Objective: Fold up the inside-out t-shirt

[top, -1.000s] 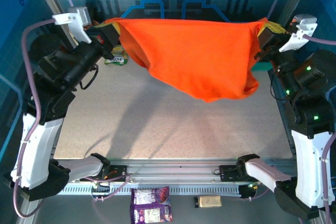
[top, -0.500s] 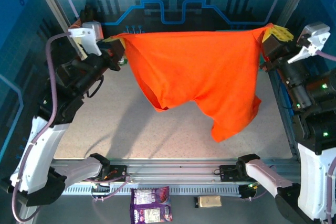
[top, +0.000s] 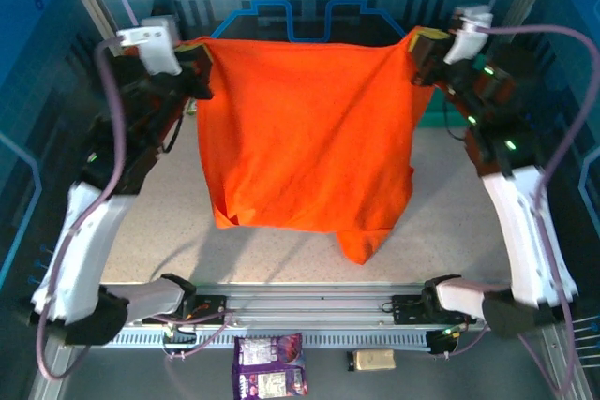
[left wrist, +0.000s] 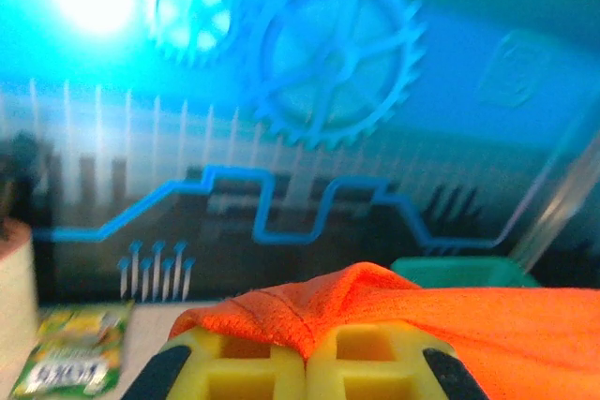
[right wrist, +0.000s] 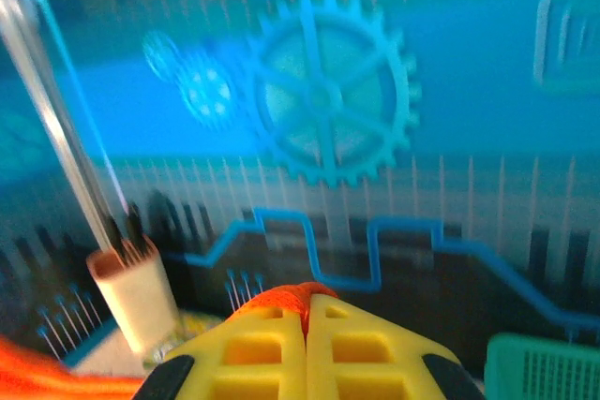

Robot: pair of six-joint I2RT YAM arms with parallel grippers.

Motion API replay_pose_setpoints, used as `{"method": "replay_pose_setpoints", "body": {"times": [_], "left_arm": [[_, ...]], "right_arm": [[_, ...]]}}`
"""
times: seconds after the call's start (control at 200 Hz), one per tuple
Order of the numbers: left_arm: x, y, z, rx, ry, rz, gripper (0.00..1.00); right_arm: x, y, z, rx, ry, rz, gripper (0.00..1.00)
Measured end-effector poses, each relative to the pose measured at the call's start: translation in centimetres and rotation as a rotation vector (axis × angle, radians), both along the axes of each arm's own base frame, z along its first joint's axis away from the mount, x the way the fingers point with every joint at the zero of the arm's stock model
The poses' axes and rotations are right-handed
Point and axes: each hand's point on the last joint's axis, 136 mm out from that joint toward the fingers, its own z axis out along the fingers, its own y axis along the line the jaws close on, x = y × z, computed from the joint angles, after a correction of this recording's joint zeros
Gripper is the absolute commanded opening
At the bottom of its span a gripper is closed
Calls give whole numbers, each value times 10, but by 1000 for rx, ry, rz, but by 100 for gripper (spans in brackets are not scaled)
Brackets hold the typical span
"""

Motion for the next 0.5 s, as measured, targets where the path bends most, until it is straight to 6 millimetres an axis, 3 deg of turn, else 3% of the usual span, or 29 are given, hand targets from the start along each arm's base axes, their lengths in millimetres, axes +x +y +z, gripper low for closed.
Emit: {"method": "replay_pose_setpoints", "body": {"times": [0.15, 0.285, 0.39, 0.5], "left_arm": [[81, 14, -100, 63, 246, 82, 0], [133, 33, -188, 68, 452, 131, 0], [161, 46, -242, 51, 576, 157, 14], [172, 49, -273, 32, 660, 154, 22]], "right_arm": [[86, 18, -107, -54, 249, -23, 1], [137, 29, -181, -87, 438, -38, 20], [154, 34, -205, -93, 519, -43, 29], [144, 40, -211, -96, 566, -32, 32]]}}
